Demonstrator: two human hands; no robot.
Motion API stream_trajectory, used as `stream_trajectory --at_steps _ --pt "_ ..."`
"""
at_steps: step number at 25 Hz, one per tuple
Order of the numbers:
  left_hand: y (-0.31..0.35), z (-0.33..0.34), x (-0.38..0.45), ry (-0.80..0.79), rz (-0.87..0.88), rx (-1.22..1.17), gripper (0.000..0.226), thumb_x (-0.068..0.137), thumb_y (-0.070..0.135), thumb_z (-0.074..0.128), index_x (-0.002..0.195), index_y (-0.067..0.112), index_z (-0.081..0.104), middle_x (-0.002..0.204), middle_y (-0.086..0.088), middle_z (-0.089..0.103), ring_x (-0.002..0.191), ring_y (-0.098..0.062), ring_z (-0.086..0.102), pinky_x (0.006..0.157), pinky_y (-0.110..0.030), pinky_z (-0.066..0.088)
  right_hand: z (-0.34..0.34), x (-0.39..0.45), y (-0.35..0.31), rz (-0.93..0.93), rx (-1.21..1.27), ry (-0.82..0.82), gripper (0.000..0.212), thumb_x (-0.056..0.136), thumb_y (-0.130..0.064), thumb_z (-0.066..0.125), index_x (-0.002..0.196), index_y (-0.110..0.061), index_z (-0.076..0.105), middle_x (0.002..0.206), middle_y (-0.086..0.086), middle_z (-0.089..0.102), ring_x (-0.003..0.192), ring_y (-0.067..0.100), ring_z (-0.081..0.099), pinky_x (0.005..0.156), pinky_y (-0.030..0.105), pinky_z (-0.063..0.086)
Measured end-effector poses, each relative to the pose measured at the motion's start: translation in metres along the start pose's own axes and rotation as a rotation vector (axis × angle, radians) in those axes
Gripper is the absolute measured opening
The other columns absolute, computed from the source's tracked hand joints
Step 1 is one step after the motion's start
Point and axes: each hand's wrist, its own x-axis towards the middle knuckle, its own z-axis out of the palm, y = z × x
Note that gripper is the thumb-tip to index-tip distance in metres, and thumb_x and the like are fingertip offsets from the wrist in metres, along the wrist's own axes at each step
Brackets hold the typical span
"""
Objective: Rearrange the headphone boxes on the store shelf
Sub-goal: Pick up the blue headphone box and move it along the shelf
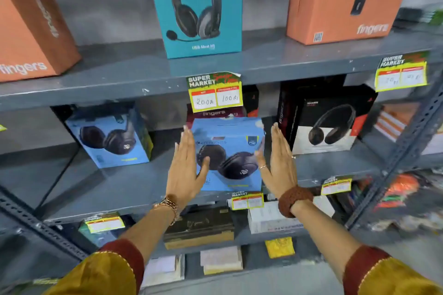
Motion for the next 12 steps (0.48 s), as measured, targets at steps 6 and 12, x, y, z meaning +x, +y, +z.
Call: stream_trajectory --at_steps 6,12 --pt "-0.022 0.031 0.009 -0.086 -0.517 -0.462 0.091 0.085 0.057 0.05 0.15 0.028 -0.006 0.162 0.007 0.01 0.143 -0.015 0.027 0.107 -0.031 0.033 0.033 0.003 0.023 0.389 0.299 -0.24 0.064 0.093 -0.039 0.043 0.148 -0.024 0.015 0.155 0.002 0.03 0.139 0.022 0.035 0.114 0.04 0.032" --pt "-0.016 0.042 0.016 -0.048 -0.571 -0.526 0.043 0.092 0.041 0.049 0.13 0.022 0.046 0.107 0.004 0.06 0.096 -0.016 0.058 0.082 -0.034 0.049 0.036 0.006 0.024 0.451 0.408 -0.222 0.05 0.095 -0.031 0.042 0.143 -0.026 0.03 0.138 0.002 0.054 0.123 0.022 0.053 0.105 0.042 0.044"
